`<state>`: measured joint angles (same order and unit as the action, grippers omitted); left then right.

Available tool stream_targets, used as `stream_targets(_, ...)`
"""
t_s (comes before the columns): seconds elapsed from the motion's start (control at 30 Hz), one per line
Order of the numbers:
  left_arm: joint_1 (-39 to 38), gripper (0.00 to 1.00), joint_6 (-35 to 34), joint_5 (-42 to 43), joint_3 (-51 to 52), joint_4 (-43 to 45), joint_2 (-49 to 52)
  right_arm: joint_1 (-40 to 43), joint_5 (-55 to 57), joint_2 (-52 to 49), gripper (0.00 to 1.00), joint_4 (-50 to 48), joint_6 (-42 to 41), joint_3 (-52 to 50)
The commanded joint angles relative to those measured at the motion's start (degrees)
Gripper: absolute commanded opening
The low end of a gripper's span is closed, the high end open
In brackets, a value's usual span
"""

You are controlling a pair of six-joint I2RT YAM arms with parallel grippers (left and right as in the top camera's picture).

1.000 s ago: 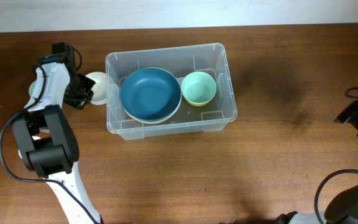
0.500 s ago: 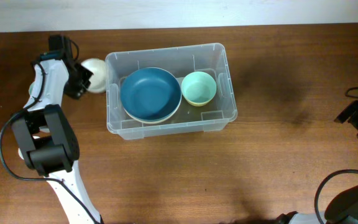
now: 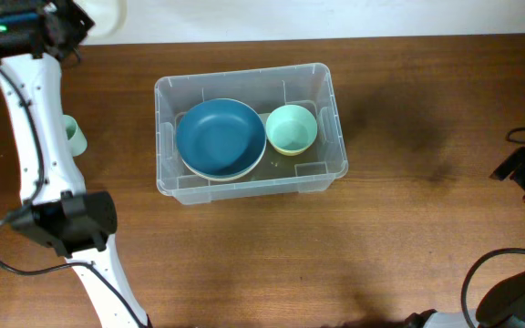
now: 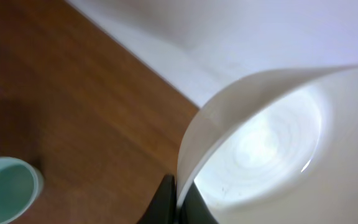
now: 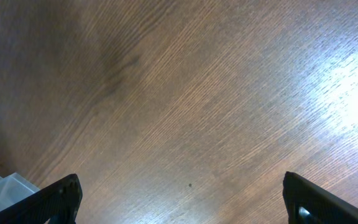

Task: Pack container
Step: 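Lift the white bowl and carry it right over the bin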

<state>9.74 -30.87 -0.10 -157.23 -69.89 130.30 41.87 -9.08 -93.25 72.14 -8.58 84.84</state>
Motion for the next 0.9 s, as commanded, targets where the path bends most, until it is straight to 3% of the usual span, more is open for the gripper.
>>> stream_targets(0.0,-3.6,0.01,6.1,4.7,-8.1,-5.0,-0.5,0.2,-0.2,1.0,0.99,0.0,0.2,0.0)
stream_targets(0.23,-18.8,0.01,9.4,8.3,-11.5,-19.5,0.2,0.2,-0.2,1.0,0.99,0.0,0.2,0.0)
stream_targets(0.43,-29.9,0.01,9.4,7.8,-9.5,-22.4,4.2,0.2,-0.2,1.0,0.99,0.0,0.2,0.0)
stream_targets(0.87,-34.4,0.01,9.4,11.7,-7.5,-26.5,15.1,0.2,-0.2,1.0,0.99,0.0,0.2,0.0)
